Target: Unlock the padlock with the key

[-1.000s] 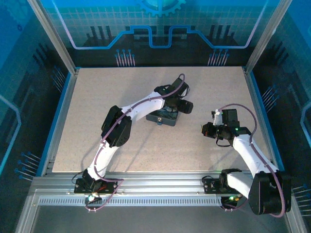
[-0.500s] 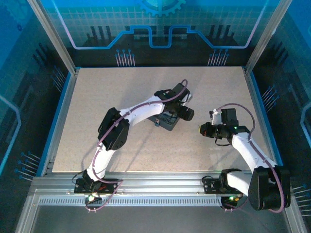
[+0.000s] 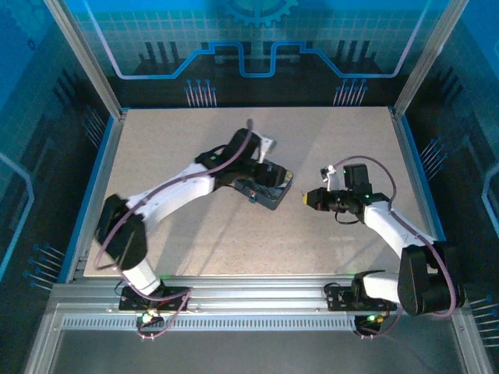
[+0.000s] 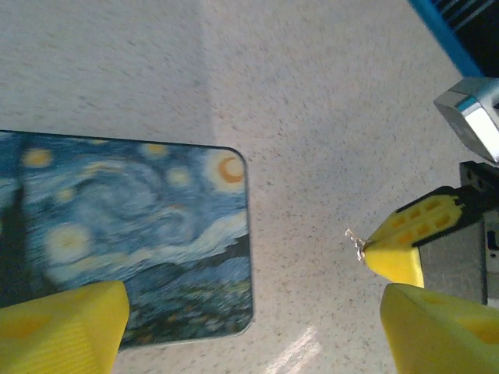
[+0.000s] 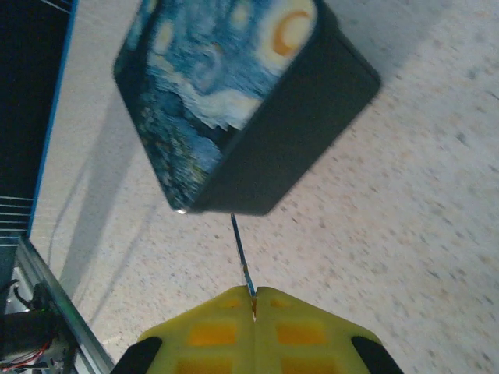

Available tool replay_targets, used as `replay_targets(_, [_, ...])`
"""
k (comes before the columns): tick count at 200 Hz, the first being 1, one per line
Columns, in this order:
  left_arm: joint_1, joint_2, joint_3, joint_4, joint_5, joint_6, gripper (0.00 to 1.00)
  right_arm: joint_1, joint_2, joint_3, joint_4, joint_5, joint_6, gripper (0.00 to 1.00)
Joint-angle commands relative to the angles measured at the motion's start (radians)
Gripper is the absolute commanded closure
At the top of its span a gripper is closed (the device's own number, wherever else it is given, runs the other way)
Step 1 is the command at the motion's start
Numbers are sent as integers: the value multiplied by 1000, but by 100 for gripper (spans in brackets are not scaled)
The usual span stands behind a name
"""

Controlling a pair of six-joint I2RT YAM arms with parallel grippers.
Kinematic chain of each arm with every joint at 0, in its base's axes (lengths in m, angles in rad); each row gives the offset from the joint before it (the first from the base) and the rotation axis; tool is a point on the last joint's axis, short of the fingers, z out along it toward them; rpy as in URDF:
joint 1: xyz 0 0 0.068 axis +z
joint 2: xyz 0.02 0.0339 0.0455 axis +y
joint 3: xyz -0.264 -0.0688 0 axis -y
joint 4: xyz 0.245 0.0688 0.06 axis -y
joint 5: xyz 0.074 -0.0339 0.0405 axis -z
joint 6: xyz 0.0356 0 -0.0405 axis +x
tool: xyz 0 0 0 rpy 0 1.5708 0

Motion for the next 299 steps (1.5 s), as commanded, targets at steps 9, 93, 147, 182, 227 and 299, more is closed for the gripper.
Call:
replay_targets(9, [65,-147,-216,136,52,-67,15,43,60,66,89,-58,0,100])
replay_targets(93, [140,-294,-577,369,144,-105,15,144,278,223,190,-83,48,100])
replay_targets(147, [146,-200,-634,498,156,-109,21,192,420,344,227,-78,88,100])
replay_targets(182, [145,-136,-670,615,164,-113,22,196,482,385,229,-74,97,100])
replay_targets(227, [144,-61,-685,698,171,-112,26,198,526,383,232,-70,96,100])
replay_targets(299, [144,35,-645,743,174,-96,30,197,562,365,234,-53,96,100])
